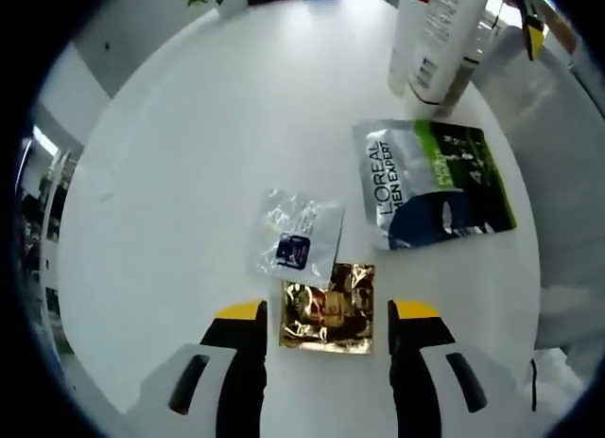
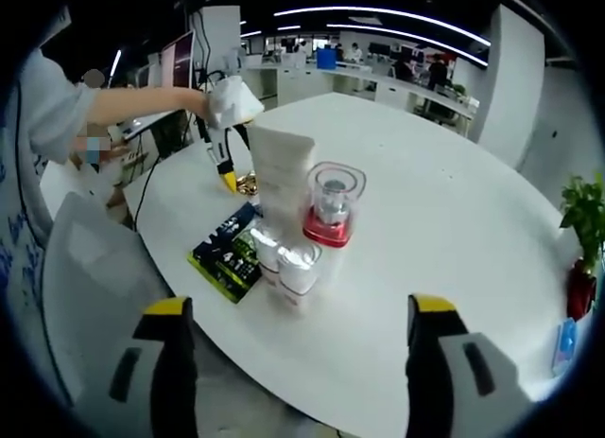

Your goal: Arrange the skincare products in the storage area until every visible bottle or jar stands upright without overlapping.

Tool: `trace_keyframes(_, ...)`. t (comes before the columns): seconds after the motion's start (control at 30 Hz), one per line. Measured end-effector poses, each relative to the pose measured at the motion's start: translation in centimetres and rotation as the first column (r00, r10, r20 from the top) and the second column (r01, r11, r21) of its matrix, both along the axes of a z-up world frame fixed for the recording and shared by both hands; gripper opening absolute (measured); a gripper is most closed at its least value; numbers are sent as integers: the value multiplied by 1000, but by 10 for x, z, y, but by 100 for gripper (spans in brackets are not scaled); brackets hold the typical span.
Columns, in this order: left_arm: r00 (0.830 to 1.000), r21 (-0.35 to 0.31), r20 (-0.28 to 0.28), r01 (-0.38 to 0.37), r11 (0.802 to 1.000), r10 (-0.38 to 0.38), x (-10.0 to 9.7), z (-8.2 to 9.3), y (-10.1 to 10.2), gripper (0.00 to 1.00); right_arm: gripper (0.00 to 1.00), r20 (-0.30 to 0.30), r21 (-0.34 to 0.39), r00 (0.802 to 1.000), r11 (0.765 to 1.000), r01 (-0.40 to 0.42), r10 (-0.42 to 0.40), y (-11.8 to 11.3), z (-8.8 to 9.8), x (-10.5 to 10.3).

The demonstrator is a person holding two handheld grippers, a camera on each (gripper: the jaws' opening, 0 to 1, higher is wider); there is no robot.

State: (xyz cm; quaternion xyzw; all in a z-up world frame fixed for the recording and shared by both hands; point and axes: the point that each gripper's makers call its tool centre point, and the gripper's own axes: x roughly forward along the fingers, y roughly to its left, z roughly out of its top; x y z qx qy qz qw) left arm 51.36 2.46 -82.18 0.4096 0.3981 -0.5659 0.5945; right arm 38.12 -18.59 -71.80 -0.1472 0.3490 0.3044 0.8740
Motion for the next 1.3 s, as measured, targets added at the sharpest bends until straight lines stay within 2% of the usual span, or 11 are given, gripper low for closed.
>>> trace_keyframes(0.1, 1000, 8, 1, 11, 1000, -11, 6, -5, 1, 48, 94, -2, -3, 1000, 1000, 1, -1, 0, 0, 0)
trace_keyframes(0.17, 1000, -10, -10, 14, 1000, -14, 8, -5, -1, 47, 93, -2, -4, 1000, 1000, 1, -1, -1, 0, 0)
trace_keyframes(0.3, 998, -10, -37, 46, 999, -46, 3, -6, -5, 44, 93, -6, -8, 1000, 1000, 0, 0, -1, -1, 0)
trace_keyframes(0.5, 999, -13, -34, 12, 1000, -12, 8, -4, -7, 38, 93, -11, -9, 1000, 1000, -10, 10, 1, -2, -1)
trace_keyframes(0.97, 998, 27, -57, -4, 1000, 5, 11, -9, 13, 36, 92, -9, -7, 1000, 1000, -22, 22, 3, -3, -1)
trace_keyframes(1.3, 998, 30, -57, -21, 999, 23, -1, -9, 19, 36, 94, 4, 4, 1000, 1000, -11, 11, 1, 1, 0)
